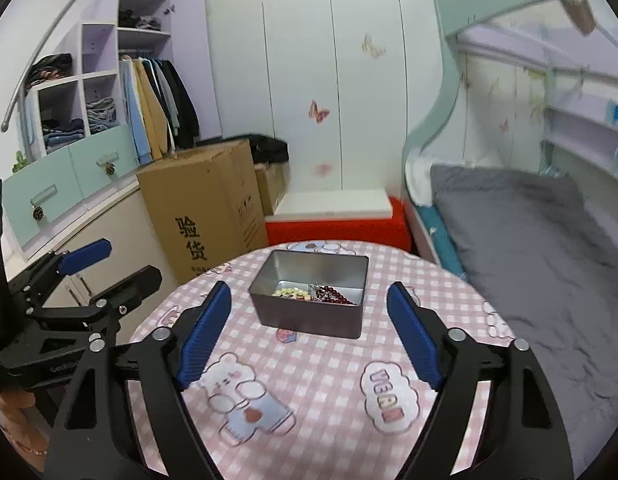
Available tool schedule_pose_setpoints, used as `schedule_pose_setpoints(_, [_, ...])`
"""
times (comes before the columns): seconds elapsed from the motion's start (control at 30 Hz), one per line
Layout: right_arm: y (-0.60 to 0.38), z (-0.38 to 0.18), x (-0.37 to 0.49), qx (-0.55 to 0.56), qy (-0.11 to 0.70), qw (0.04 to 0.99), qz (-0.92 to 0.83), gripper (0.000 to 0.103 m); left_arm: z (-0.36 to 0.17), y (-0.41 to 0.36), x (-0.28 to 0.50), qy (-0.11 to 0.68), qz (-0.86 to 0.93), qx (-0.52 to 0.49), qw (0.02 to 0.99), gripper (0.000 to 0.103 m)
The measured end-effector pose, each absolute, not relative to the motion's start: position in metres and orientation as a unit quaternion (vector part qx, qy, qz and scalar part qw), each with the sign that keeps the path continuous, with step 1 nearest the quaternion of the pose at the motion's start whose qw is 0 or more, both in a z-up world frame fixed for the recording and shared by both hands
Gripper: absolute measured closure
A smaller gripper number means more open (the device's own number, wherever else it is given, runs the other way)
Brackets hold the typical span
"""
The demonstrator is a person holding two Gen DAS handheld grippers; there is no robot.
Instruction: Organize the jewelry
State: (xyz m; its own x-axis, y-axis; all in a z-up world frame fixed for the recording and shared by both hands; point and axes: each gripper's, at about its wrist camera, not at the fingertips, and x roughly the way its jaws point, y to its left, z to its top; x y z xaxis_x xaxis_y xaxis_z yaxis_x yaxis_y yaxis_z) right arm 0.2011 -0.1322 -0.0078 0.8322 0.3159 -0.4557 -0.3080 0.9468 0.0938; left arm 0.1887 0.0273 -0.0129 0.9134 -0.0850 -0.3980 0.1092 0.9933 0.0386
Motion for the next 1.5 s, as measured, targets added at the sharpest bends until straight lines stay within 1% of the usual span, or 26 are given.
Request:
schedule_pose_setpoints(0.4, [-0.120,0.009,0.081,-0.010,0.151,0.980,0.129,0.013,0.010,0.029,0.075,0.135,-0.039,0.030,0.990,0.008])
schedule_pose_setpoints(0.77, [-0.123,0.018,0.000,-0.014,0.091,0.992,0.087,0.009,0.022,0.025,0.003,0.089,-0.039,0.016,0.995,0.007])
schedule_pose_setpoints(1.07, [-0.124,0.015,-0.041,-0.023,0.058,0.996,0.064,0.009,0.024,0.026,-0.037,0.063,-0.040,0.008,0.997,0.007])
schedule_pose_setpoints(1.5, [-0.120,0.011,-0.068,-0.031,0.028,0.998,0.046,0.009,0.027,0.022,-0.059,0.036,-0.021,0.019,0.999,0.007])
